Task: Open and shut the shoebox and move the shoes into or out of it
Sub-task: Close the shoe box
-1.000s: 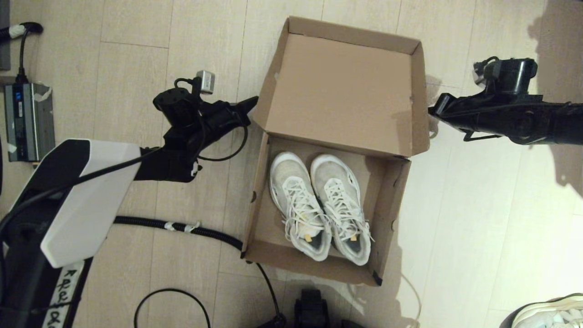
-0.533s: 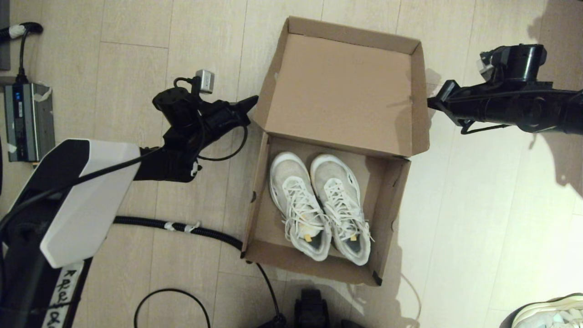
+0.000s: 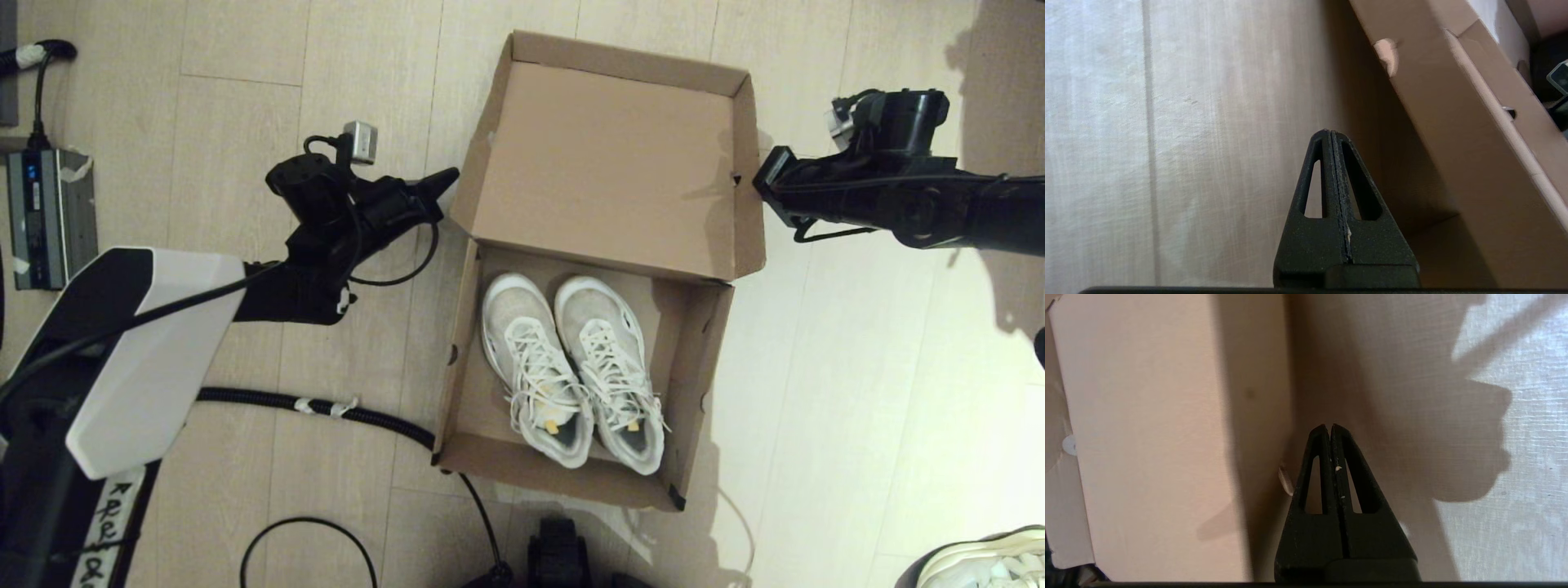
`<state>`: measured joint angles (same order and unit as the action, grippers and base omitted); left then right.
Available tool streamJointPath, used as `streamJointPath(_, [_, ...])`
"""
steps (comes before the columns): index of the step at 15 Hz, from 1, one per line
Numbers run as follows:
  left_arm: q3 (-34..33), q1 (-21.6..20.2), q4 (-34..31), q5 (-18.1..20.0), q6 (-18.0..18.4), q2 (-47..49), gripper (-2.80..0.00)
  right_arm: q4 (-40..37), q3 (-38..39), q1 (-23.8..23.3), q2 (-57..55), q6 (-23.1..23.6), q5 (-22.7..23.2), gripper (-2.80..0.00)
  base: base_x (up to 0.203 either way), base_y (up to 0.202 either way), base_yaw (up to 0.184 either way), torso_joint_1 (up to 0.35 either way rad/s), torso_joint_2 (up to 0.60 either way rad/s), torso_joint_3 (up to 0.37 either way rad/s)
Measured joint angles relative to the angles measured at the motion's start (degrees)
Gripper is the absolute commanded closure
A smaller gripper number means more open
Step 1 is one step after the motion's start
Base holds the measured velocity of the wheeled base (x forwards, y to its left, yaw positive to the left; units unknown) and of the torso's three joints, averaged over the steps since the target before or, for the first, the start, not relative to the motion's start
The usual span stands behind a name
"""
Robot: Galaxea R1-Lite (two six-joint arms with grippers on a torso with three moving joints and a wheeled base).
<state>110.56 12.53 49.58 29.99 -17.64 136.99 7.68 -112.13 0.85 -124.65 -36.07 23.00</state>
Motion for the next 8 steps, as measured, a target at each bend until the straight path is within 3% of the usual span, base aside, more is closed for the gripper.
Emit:
streamJointPath(3, [0.0,-0.1,-0.3,0.2,0.0,0.0,0.00,0.6,0.1,0.5,-0.3,-1.8,1.2,0.00,0.000,0.000,0.000,0.000,0.00,0.000])
streamJointPath(8, [0.1,-0.6,-0.4,2.0,-1.1,0.6,0.00,1.5,0.2,0.1,-0.1,-9.5,5.5,0.00,0.000,0.000,0.000,0.000,0.00,0.000])
